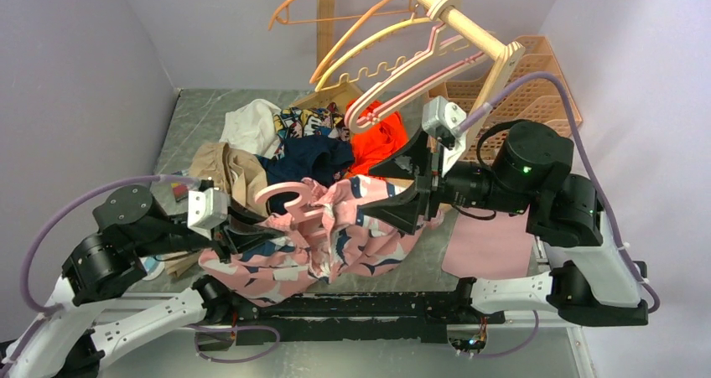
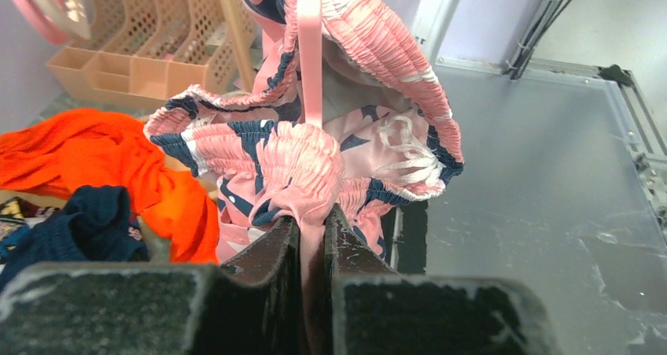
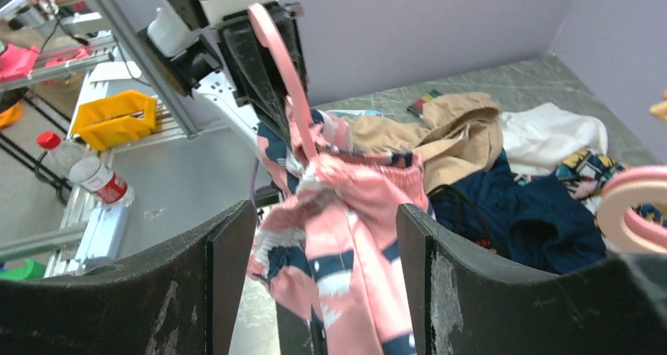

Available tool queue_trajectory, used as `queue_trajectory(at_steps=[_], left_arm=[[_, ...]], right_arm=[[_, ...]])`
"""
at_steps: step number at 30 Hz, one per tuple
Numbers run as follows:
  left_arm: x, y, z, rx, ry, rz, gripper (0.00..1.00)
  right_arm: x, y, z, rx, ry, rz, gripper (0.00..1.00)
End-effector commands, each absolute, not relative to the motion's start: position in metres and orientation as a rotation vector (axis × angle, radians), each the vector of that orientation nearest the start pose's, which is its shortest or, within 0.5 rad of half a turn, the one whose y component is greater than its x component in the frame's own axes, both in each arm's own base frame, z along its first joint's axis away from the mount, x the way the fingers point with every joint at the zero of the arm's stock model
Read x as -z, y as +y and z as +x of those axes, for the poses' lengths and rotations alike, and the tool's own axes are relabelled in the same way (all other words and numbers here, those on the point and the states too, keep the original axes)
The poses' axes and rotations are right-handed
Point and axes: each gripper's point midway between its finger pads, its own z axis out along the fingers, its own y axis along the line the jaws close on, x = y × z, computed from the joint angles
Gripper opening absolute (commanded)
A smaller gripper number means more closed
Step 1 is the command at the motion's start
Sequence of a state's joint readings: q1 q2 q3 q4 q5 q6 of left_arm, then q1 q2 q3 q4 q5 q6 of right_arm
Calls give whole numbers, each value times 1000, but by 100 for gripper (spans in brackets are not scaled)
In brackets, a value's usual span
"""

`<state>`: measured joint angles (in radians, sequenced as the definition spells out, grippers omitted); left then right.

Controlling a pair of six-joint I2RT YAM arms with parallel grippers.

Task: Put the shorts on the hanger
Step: Hang the shorts on the hanger.

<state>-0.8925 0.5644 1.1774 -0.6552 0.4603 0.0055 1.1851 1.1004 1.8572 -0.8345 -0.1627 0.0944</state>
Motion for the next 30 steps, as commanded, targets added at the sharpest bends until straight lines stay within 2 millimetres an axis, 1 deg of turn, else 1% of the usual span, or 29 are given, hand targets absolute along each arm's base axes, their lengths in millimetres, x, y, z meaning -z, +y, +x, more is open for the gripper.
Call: queue_trajectory(at_steps=[1, 4, 6, 9, 10, 11, 13, 18, 19, 21, 23, 26, 27, 30], left_arm=[[-404, -213, 50, 1137, 1297, 1132, 7], [-398, -220, 53, 1139, 1330, 1167, 7], [-397, -223, 56, 1132, 1345, 1184, 7], [-403, -225, 59, 1121, 1343, 1192, 7], [-405, -226, 60, 1118, 1339, 1192, 7], [-408, -225, 60, 1114, 1333, 1190, 7], [-411, -225, 61, 1108, 1327, 1190, 7], [-411, -227, 63, 1099, 1336, 1199, 7], [-411, -227, 63, 1101, 1335, 1199, 7], [-410, -229, 63, 1104, 1336, 1201, 7], [-410, -230, 64, 1108, 1336, 1205, 7], [-409, -233, 65, 1112, 1339, 1213, 7], [-408, -234, 65, 1113, 1340, 1215, 7], [-409, -235, 66, 1114, 1340, 1221, 7]], right_arm=[[-490, 299, 66, -1125, 1365, -1188, 70], [-485, 314, 62, -1161, 1351, -1253, 70], [-482, 322, 61, -1172, 1345, -1284, 70], [-475, 328, 61, -1168, 1344, -1318, 69], [-473, 330, 60, -1170, 1342, -1327, 67], [-470, 331, 60, -1172, 1342, -1335, 65], [-466, 332, 59, -1177, 1345, -1348, 57], [-457, 333, 59, -1172, 1368, -1360, 29], [-455, 334, 60, -1172, 1374, -1357, 25], [-456, 335, 59, -1183, 1370, -1350, 21], [-457, 336, 58, -1203, 1362, -1342, 22], [-456, 340, 58, -1213, 1357, -1338, 40], [-456, 341, 58, -1214, 1354, -1335, 42], [-455, 343, 58, -1223, 1353, -1334, 41]])
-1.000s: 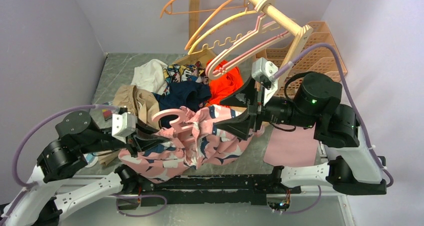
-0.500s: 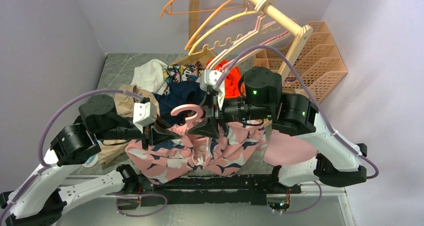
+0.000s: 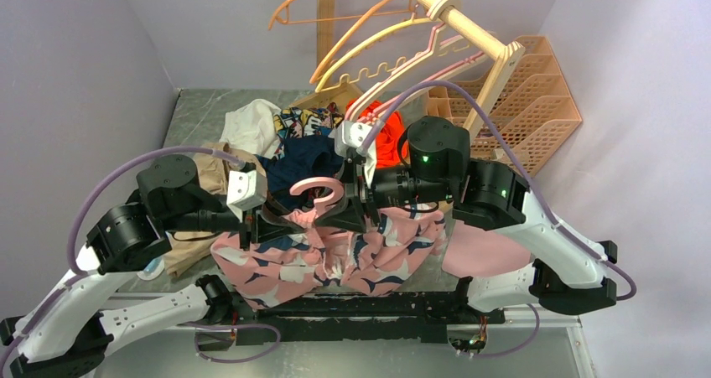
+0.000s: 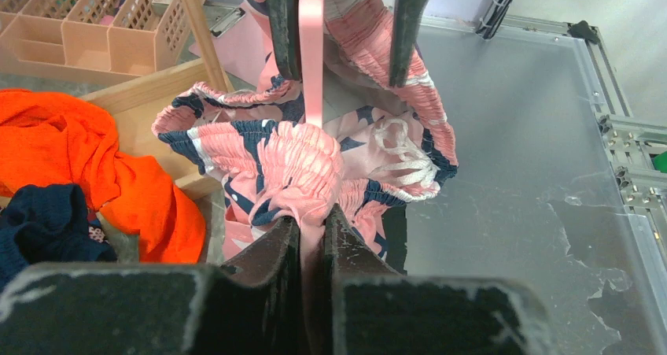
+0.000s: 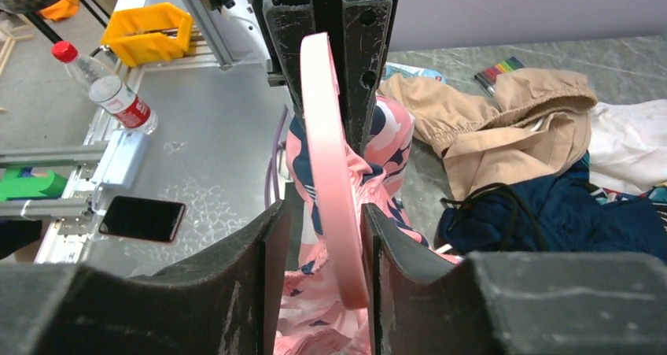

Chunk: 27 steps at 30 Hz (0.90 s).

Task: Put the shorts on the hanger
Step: Hang the shorts on the hanger.

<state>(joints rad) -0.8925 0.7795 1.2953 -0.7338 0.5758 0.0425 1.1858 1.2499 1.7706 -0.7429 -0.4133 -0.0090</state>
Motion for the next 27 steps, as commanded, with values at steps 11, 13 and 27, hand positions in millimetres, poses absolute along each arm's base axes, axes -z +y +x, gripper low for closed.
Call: queue_trajectory(at_steps=[11, 13, 27], left_arm=[[-415, -232, 77, 1057, 1375, 1175, 31], [-419, -228, 79, 1038, 1382, 1142, 57], [-464, -153, 80, 834, 1308, 844, 76]], right_arm=[[-462, 339, 65, -1218, 1322, -1228, 0], [-478, 334, 71, -1218, 1277, -1137, 0], [-510, 308, 74, -1160, 1205, -1065, 0]])
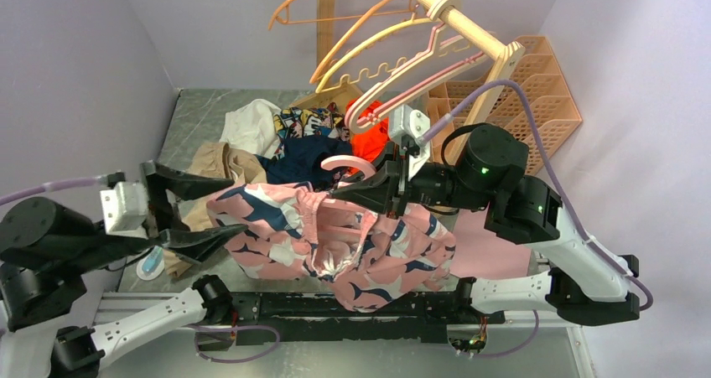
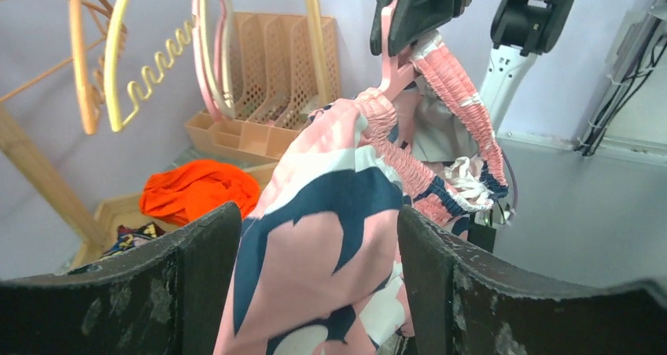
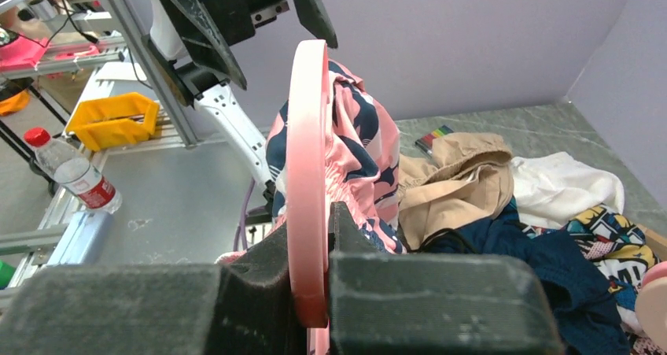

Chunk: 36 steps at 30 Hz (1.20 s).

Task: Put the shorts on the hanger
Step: Hang the shorts on the hanger.

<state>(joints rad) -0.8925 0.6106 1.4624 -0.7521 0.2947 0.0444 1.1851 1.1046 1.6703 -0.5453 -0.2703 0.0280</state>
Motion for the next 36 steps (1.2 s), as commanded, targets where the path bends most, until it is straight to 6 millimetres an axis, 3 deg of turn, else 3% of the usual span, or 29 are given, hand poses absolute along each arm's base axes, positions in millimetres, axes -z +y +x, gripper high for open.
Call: queue_trajectory(at_steps=[1, 4, 5, 8, 14, 17, 22, 25, 28, 31, 33, 36], left_arm=[[-457, -153, 84, 818, 1332, 842, 76], [-441, -158, 95, 776, 1385, 849, 68], [-438, -159, 98, 756, 1390, 860, 58], [-436, -149, 113, 665, 1426, 801, 11], [-458, -114, 112, 617, 1358, 634, 7], [-462, -102, 104, 629, 1330, 600, 14], [-457, -103, 94, 668, 1355, 632, 66], [-475, -105, 85, 711, 1302, 660, 87], [-512, -117, 68, 798, 1170, 715, 91], [-541, -143, 56, 899, 1059, 817, 91], [-542, -169, 54, 962, 1049, 918, 91], [-518, -208, 60, 1026, 1124, 1095, 91]], right_arm=[[-510, 308, 71, -1171, 1201, -1070, 0], [-511, 309, 68, -1188, 1198, -1084, 0], [-512, 309, 69, -1185, 1198, -1080, 0], [-518, 302, 72, -1163, 1191, -1051, 0], [-519, 290, 76, -1125, 1204, -1015, 0], [-517, 288, 77, -1115, 1208, -1007, 0], [-516, 287, 78, -1110, 1202, -1005, 0], [-515, 291, 76, -1121, 1198, -1024, 0], [-513, 296, 72, -1140, 1192, -1055, 0], [-509, 303, 68, -1161, 1187, -1092, 0], [-504, 308, 68, -1167, 1195, -1115, 0], [-499, 311, 67, -1169, 1204, -1135, 0]])
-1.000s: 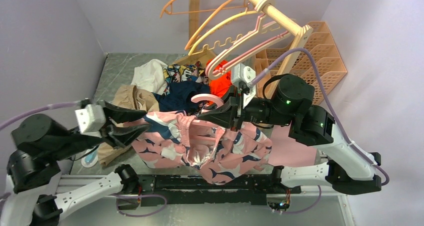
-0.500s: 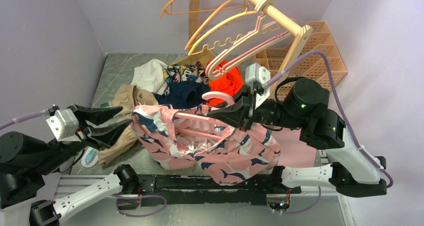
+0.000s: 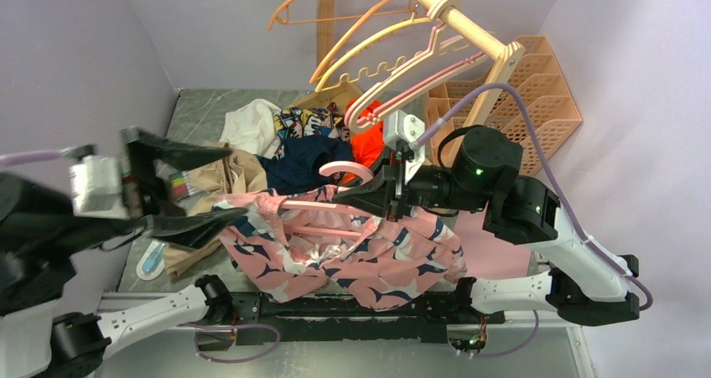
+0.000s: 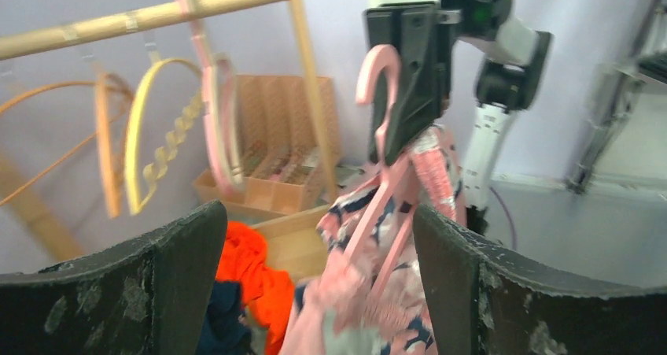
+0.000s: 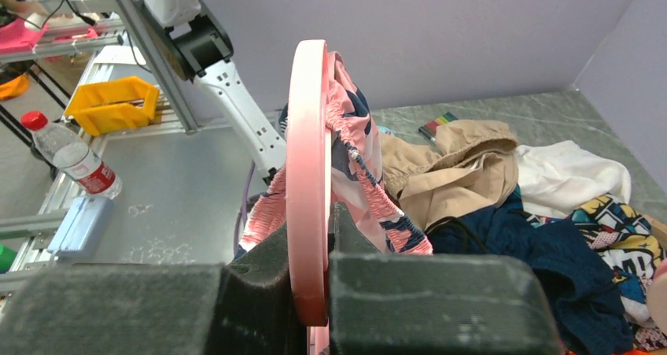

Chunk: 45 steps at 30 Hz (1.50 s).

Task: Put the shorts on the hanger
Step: Hang the shorts on the hanger.

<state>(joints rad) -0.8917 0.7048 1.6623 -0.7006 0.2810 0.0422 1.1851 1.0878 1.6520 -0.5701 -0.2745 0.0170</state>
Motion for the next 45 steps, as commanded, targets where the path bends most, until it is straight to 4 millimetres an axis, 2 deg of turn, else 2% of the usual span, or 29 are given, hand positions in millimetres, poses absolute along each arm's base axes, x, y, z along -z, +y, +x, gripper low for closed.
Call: queue_trajectory(at_steps=[1, 5, 10, 13, 19, 27, 32, 34, 38, 42, 43, 45], left_arm=[[-505, -219, 64, 1037, 1164, 1149, 91], [-465, -252, 74, 1093, 1253, 1302, 89], [-450, -267, 79, 1115, 1249, 1370, 86], [-446, -271, 78, 1131, 1249, 1404, 80], [-434, -273, 75, 1153, 1269, 1436, 61], [-412, -275, 80, 1151, 1348, 1441, 58], [-399, -276, 85, 1127, 1388, 1453, 34], [-397, -276, 88, 1107, 1396, 1442, 10], [-399, -269, 102, 1002, 1390, 1365, 7], [-408, -252, 116, 878, 1364, 1236, 7], [-411, -246, 118, 852, 1359, 1201, 7], [-419, -234, 118, 825, 1345, 1141, 7]], right_arm=[[-498, 312, 67, -1168, 1209, -1136, 0], [-494, 312, 67, -1171, 1219, -1137, 0], [-492, 312, 67, -1173, 1230, -1139, 0], [-491, 313, 68, -1168, 1232, -1145, 0], [-487, 316, 72, -1146, 1239, -1137, 0], [-491, 318, 77, -1147, 1222, -1092, 0], [-491, 319, 79, -1148, 1226, -1079, 0], [-491, 320, 79, -1150, 1227, -1076, 0], [-485, 320, 81, -1135, 1260, -1080, 0], [-479, 310, 87, -1090, 1318, -1056, 49], [-480, 305, 90, -1073, 1329, -1037, 55], [-481, 292, 93, -1037, 1353, -1001, 60]])
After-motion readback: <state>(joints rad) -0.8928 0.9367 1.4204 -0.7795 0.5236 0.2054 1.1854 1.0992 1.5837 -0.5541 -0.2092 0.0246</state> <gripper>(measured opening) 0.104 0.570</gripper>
